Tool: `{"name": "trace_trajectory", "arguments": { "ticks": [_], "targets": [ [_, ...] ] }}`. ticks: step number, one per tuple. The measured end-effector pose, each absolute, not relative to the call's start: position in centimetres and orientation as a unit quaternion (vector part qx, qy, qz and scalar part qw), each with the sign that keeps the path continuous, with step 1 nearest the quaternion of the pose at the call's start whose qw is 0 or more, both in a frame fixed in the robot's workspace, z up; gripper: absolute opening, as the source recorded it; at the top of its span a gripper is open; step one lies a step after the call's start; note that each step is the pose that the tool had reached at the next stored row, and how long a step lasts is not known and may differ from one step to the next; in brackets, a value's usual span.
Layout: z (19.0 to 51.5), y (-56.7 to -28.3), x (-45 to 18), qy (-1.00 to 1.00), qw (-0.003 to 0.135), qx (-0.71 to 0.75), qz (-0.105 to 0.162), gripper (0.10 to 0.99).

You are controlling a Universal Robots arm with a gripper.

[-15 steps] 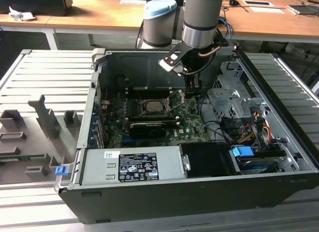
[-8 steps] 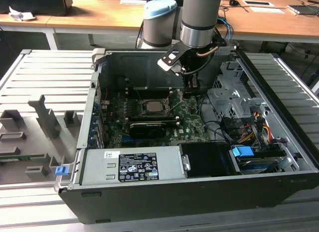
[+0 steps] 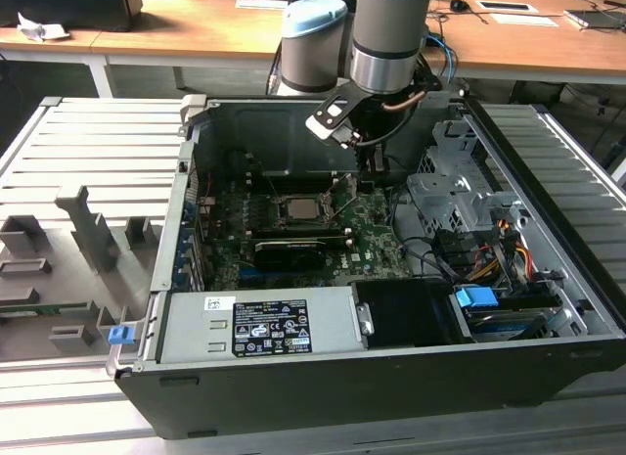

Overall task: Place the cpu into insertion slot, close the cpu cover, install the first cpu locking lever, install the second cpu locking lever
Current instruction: 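Close the cpu cover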

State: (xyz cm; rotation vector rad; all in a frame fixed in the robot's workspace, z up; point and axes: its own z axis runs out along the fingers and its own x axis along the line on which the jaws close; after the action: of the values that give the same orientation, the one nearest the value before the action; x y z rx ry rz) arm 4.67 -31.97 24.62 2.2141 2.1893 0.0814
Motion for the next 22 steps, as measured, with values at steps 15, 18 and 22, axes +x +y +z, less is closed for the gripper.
{"name": "trace_trajectory", "arguments": {
  "ticks": [15, 18, 22],
  "targets": [
    [24.6, -32.0, 3.5, 0.703, 0.013, 0.711, 0.026, 0.106],
    [24.6, -32.0, 3.3, 0.703, 0.013, 0.711, 0.026, 0.106],
    [24.6, -32.0, 3.1, 0.703, 0.013, 0.711, 0.026, 0.106]
  ]
}}
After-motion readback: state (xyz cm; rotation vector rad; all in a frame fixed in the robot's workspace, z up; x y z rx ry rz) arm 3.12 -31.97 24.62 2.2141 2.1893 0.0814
